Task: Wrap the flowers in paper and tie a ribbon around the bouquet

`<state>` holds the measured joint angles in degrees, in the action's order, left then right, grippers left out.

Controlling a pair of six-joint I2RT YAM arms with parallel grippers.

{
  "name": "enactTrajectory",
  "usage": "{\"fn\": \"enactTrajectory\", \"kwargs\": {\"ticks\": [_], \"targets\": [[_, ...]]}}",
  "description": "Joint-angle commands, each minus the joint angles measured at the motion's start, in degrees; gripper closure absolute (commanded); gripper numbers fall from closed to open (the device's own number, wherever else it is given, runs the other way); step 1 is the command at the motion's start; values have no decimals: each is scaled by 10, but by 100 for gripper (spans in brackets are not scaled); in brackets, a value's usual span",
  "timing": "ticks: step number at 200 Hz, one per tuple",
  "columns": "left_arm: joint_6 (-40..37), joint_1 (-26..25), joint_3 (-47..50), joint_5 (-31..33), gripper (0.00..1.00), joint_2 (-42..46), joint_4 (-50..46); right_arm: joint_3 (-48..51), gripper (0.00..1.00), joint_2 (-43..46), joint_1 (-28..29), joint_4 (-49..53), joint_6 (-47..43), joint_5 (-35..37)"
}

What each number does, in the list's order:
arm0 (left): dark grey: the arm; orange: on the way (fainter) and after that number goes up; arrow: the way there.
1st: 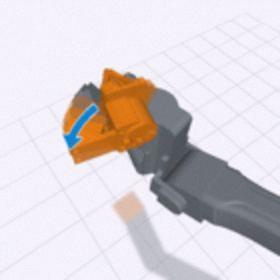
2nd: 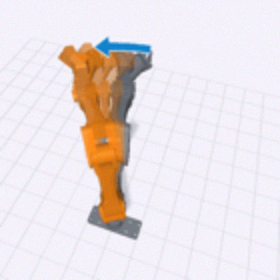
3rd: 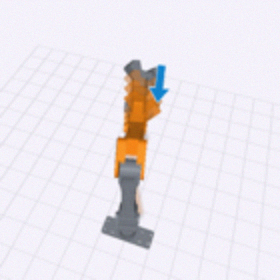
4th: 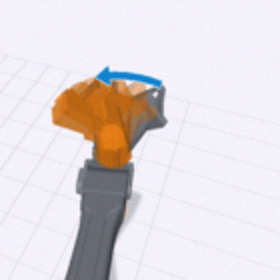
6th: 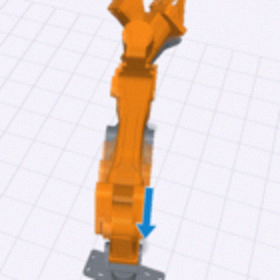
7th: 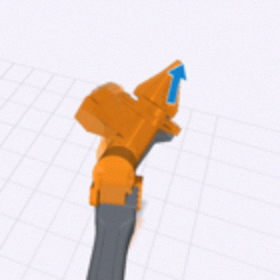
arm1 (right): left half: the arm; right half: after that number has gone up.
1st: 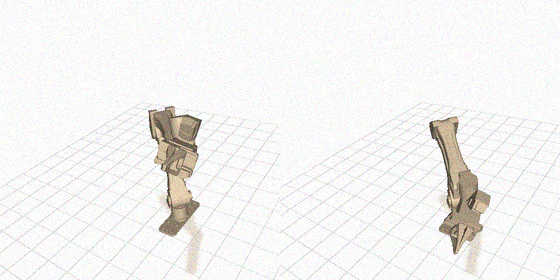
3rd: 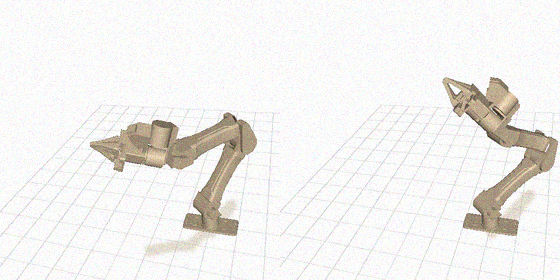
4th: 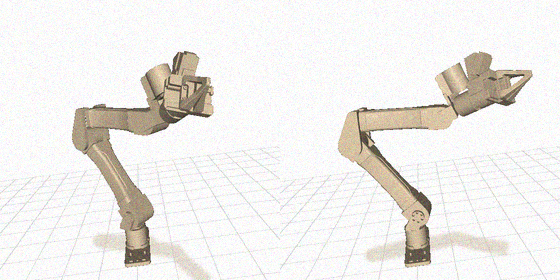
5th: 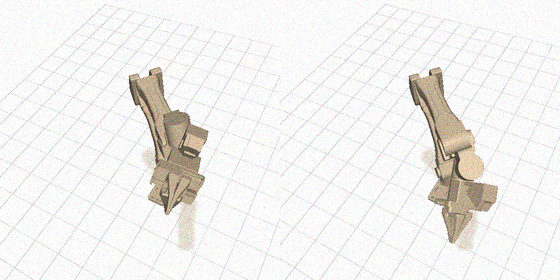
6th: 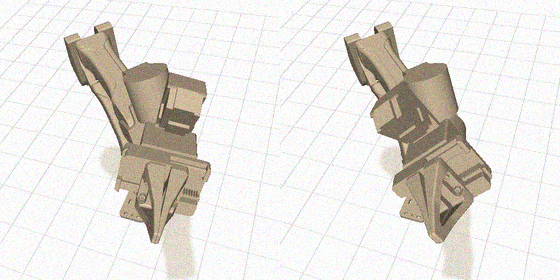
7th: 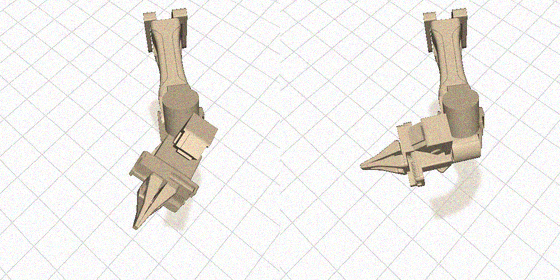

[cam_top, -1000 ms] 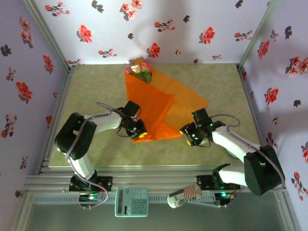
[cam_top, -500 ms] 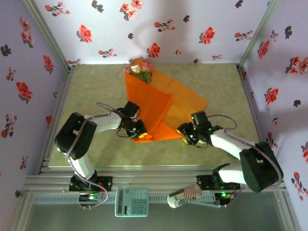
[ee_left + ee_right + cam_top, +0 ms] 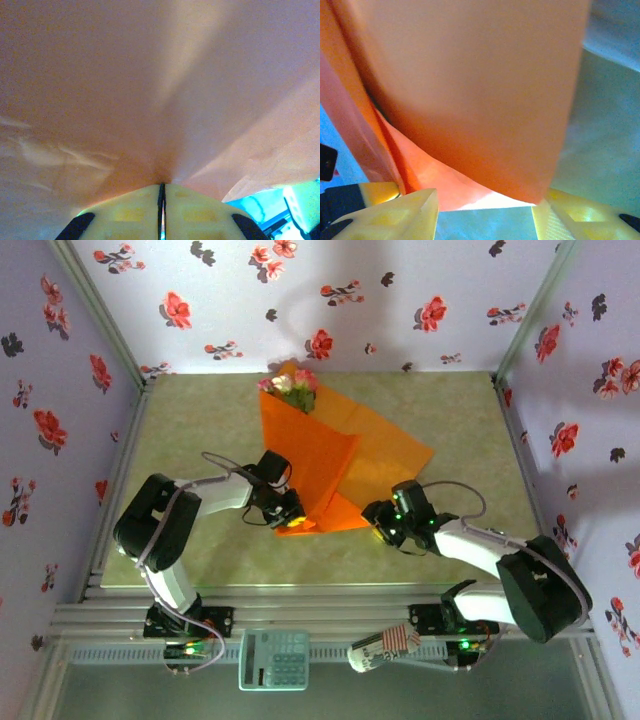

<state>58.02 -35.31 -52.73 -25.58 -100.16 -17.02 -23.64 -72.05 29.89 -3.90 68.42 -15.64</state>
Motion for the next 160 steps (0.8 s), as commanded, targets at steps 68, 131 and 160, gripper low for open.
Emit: {"fn": "enactTrajectory", "kwargs": {"ticks": [68, 131, 160], "targets": [[-22, -6, 0, 13, 90, -31, -49, 3, 59, -23, -1, -90, -86, 2], [-24, -13, -15, 14, 91, -40, -55, 27, 50, 20, -1, -87, -120, -1], [-26, -14, -23, 14, 91, -44, -63, 28, 51, -9, -1, -108, -139, -33]]}}
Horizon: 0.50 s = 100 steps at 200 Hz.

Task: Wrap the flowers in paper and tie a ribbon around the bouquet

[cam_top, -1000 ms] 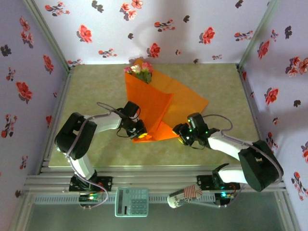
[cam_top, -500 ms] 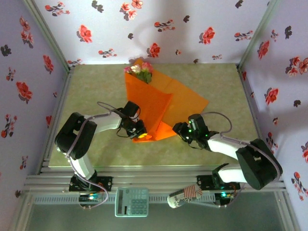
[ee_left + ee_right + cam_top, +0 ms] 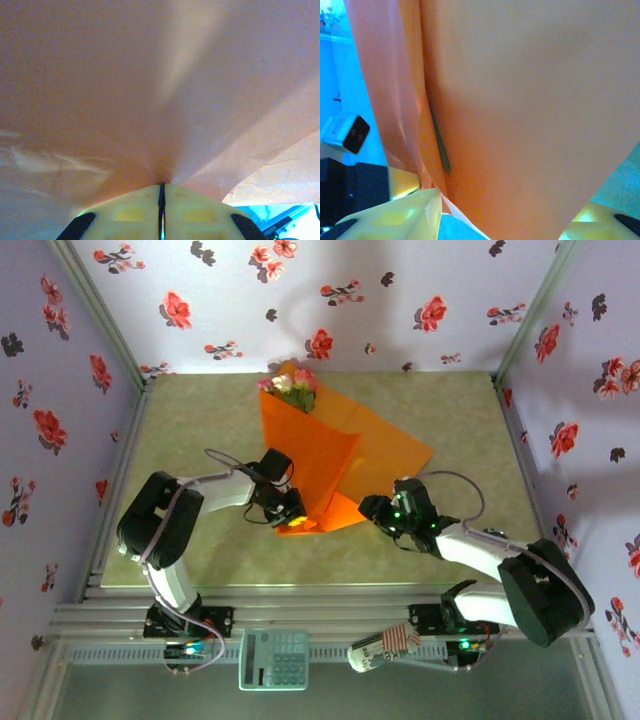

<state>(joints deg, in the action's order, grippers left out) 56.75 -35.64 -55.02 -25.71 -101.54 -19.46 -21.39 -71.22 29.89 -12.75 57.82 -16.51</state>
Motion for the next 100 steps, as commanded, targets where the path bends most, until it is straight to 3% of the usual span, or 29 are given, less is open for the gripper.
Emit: {"fn": "enactTrajectory", "kwargs": {"ticks": [1, 21, 41, 72, 100], "targets": [[-14, -11, 0, 15, 91, -30, -38, 5, 51, -18, -1, -19, -34, -25], [-16, -12, -3, 16, 91, -32, -43, -2, 55, -34, -1, -11, -54, -30], [-18, -14, -3, 17, 91, -32, -47, -6, 66, -32, -2, 1, -66, -24], [-19, -15, -1, 18, 91, -33, -48, -16, 100, -5, -1, 48, -83, 5], [-21, -16, -3, 21, 91, -31, -48, -46, 100, 27, 3, 113, -112, 27]]}}
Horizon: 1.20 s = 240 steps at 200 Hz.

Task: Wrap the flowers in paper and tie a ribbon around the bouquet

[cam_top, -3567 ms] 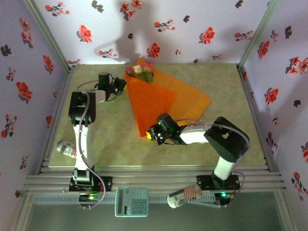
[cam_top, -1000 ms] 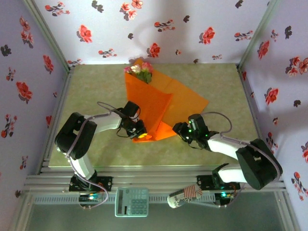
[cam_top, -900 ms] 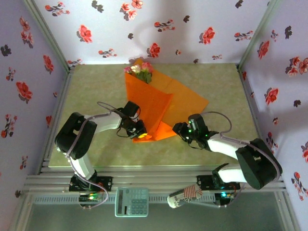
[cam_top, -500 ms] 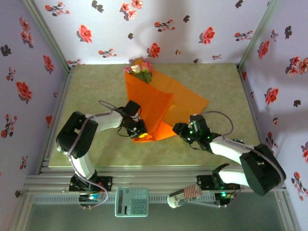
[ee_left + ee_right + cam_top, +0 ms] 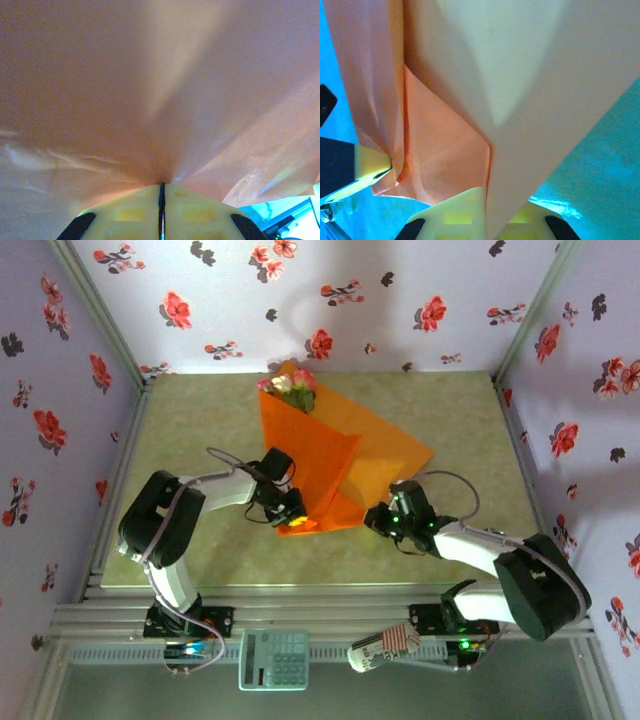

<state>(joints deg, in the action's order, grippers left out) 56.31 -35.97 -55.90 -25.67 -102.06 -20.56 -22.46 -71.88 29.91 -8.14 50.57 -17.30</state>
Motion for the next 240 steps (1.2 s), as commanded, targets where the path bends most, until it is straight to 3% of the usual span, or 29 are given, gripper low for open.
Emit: {"fn": "enactTrajectory", "kwargs": {"ticks": [1, 41, 141, 189, 240], "targets": [[-16, -12, 6, 21, 91, -26, -36, -36, 100, 34, 4, 71, -40, 36], [-22, -16, 2, 22, 91, -25, -36, -96, 100, 51, 36, 147, -85, 54], [-15, -24, -4, 32, 89, -11, -15, -265, 100, -28, 139, 268, -212, 134], [5, -29, 4, 29, 88, 47, -6, -281, 100, -38, 145, 284, -214, 144], [61, -46, 2, -3, 90, 3, 65, -289, 100, -35, 146, 297, -218, 137]]}}
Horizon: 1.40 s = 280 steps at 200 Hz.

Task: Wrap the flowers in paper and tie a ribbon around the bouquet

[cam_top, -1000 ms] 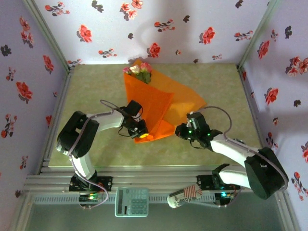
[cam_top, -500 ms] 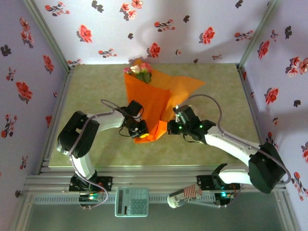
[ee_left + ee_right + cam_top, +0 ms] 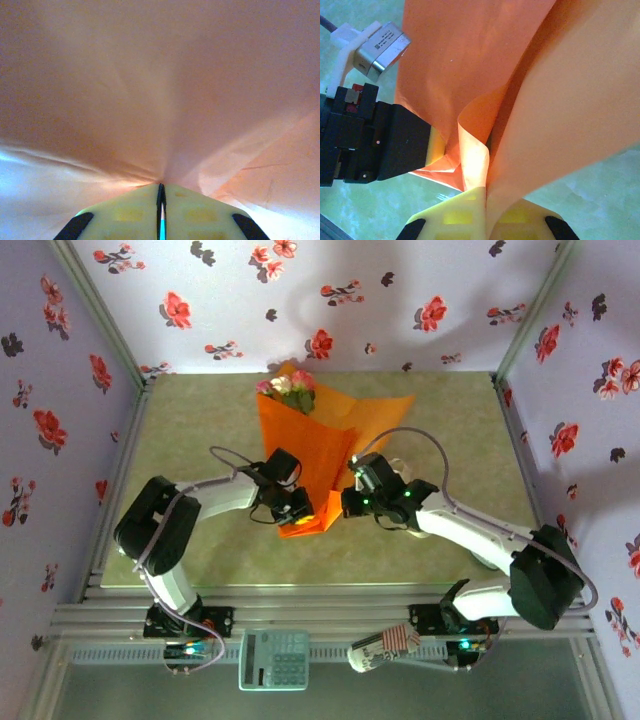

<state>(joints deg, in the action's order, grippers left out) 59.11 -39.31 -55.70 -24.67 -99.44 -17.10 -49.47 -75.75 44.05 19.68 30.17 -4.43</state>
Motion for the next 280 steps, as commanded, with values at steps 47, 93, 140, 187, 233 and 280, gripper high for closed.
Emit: {"fn": "enactTrajectory", "kwargs": {"ticks": [47, 93, 140, 187, 233, 280], "targets": [[42, -16, 10, -5, 91, -63, 61, -27, 100, 7, 5, 20, -26, -3], [48, -17, 41, 4, 93, -58, 86, -83, 100, -35, 38, 35, -86, -40], [52, -16, 57, 36, 94, -16, 85, -112, 100, -80, 79, 54, -130, -38], [76, -6, 78, 94, 90, 105, 72, -118, 100, -98, 79, 42, -131, -37], [118, 27, 106, 95, 90, 176, 60, -119, 100, -102, 80, 34, -126, -35], [129, 58, 101, 122, 63, 278, 62, -130, 100, -123, 84, 22, -119, -40]]}}
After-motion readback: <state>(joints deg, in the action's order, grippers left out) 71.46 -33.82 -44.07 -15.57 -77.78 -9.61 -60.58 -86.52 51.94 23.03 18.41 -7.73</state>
